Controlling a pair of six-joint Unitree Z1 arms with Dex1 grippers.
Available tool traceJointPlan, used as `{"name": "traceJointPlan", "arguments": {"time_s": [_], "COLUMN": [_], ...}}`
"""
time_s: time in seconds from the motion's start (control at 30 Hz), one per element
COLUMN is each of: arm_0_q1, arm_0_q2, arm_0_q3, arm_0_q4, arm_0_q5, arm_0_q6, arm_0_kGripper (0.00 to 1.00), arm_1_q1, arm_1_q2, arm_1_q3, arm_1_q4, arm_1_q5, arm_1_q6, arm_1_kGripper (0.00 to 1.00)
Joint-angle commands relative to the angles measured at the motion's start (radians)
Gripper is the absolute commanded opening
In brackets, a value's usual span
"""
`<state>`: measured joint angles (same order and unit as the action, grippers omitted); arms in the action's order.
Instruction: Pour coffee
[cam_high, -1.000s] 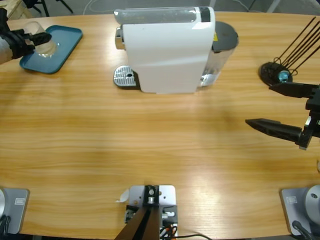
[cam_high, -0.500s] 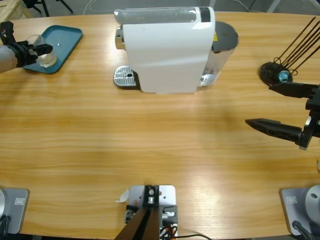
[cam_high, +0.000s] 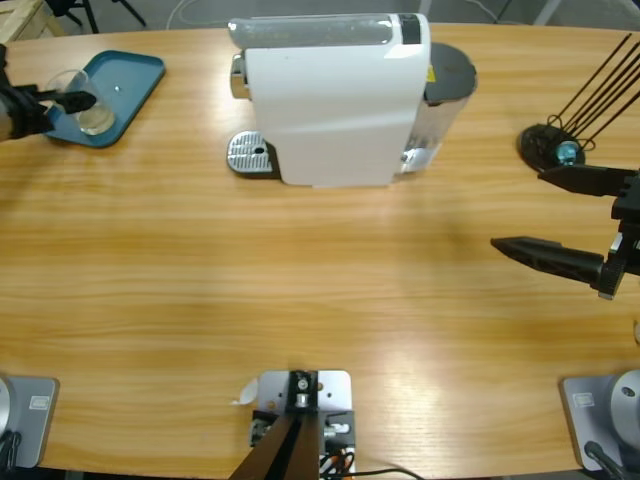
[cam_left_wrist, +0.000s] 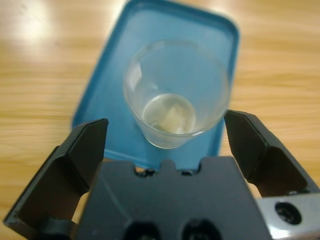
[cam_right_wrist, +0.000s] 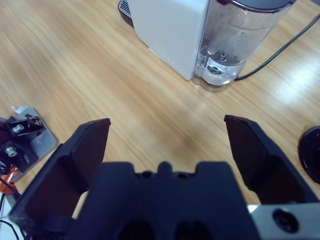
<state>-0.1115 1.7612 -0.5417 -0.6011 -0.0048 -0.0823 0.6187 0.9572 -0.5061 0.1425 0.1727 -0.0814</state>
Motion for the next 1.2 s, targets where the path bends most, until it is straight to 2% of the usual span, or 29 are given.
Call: {"name": "traceJointPlan", "arguments": {"time_s": [0.03, 0.1, 0.2, 0.27, 0.37, 0.47, 0.6, 0.73, 0.8, 0.87, 1.13, 1.2], "arm_0_q1": [-0.046, -0.096, -0.23, -0.365, -0.446, -0.473, -0.496, -0.496, -0.496, -0.496, -0.496, -0.496], "arm_0_q2": [-0.408, -0.494, -0.613, -0.679, -0.709, -0.695, -0.688, -0.705, -0.744, -0.76, -0.694, -0.674], "arm_0_q3": [-0.031, -0.03, 0.042, 0.112, 0.179, 0.186, 0.147, 0.168, 0.172, 0.175, 0.157, 0.147], "arm_0_q4": [0.35, 0.43, 0.468, 0.466, 0.448, 0.447, 0.447, 0.455, 0.463, 0.468, 0.471, 0.471], "arm_0_q5": [0.008, 0.006, -0.023, -0.1, -0.234, -0.351, -0.356, -0.322, -0.257, -0.207, -0.197, -0.167], "arm_0_q6": [-0.017, -0.018, -0.081, -0.086, -0.082, -0.036, 0.017, 0.062, 0.075, 0.079, 0.089, 0.076], "arm_0_kGripper": [1.0, 1.0, 1.0, 1.0, 1.0, 1.0, 0.988, 0.945, 0.922, 0.922, 0.919, 0.953], "arm_1_q1": [0.009, 0.009, 0.009, 0.009, 0.009, 0.009, 0.009, 0.009, 0.009, 0.009, 0.009, 0.009], "arm_1_q2": [-0.016, -0.018, -0.018, -0.017, -0.008, 0.004, 0.012, 0.038, 0.035, 0.04, 0.046, 0.047], "arm_1_q3": [0.032, 0.033, 0.034, 0.034, 0.032, 0.032, 0.037, 0.04, 0.042, 0.043, 0.044, 0.044], "arm_1_q4": [-0.011, -0.011, -0.012, -0.012, -0.012, -0.016, -0.022, -0.032, -0.032, -0.034, -0.037, -0.038], "arm_1_q5": [0.011, 0.011, 0.013, 0.013, 0.017, 0.019, 0.019, 0.02, 0.019, 0.019, 0.019, 0.019], "arm_1_q6": [0.018, 0.019, 0.019, 0.019, 0.019, 0.019, 0.019, 0.018, 0.017, 0.017, 0.017, 0.017], "arm_1_kGripper": [1.0, 1.0, 1.0, 1.0, 1.0, 1.0, 1.0, 1.0, 1.0, 1.0, 1.0, 1.0]}}
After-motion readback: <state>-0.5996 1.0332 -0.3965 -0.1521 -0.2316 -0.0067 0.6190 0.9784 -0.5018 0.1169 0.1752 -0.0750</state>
